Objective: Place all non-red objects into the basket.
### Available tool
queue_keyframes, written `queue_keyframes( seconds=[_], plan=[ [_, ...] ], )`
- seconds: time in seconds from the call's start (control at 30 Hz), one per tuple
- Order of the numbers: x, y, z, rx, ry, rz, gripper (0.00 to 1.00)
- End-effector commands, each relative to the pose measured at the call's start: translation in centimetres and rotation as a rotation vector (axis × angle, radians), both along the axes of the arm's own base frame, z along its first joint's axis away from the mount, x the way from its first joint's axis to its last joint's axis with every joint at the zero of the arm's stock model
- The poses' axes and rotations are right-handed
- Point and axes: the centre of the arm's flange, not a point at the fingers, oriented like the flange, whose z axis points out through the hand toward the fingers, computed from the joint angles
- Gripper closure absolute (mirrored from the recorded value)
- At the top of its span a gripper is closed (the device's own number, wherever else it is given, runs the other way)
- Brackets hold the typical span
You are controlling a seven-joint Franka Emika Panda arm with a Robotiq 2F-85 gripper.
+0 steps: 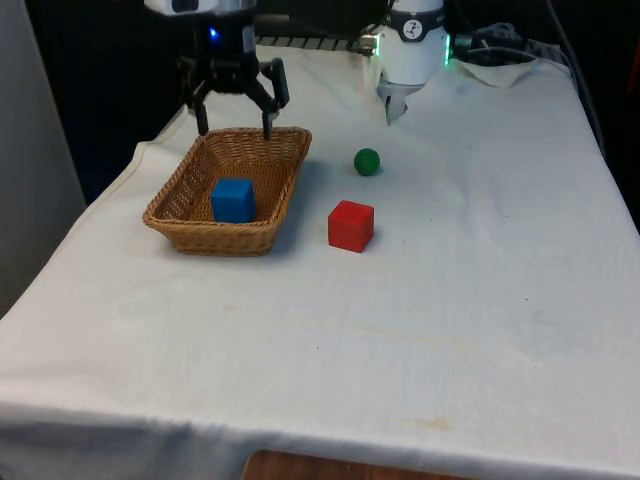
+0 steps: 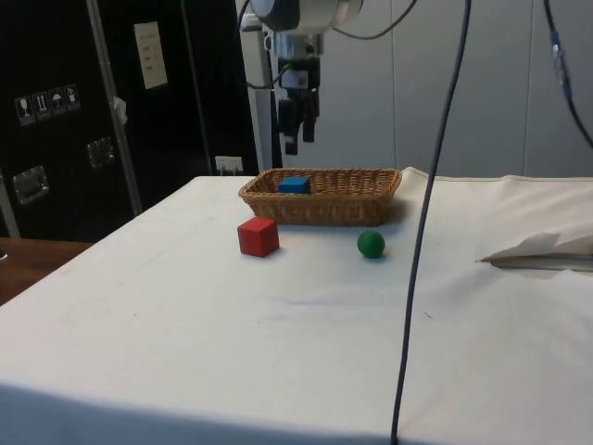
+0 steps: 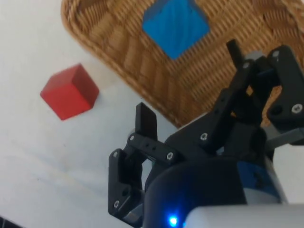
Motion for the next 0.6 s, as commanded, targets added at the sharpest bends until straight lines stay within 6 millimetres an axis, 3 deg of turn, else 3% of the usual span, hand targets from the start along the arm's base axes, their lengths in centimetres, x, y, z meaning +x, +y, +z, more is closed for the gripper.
queue_keyframes(
  seconds=[0.0,0.57],
  plan=[
    [-0.8,0.0,0.6,0.002,0.002,0.000,0.00],
    [-5.6,0.9,3.9,0.031,-0.008,0.021,0.00]
  ],
)
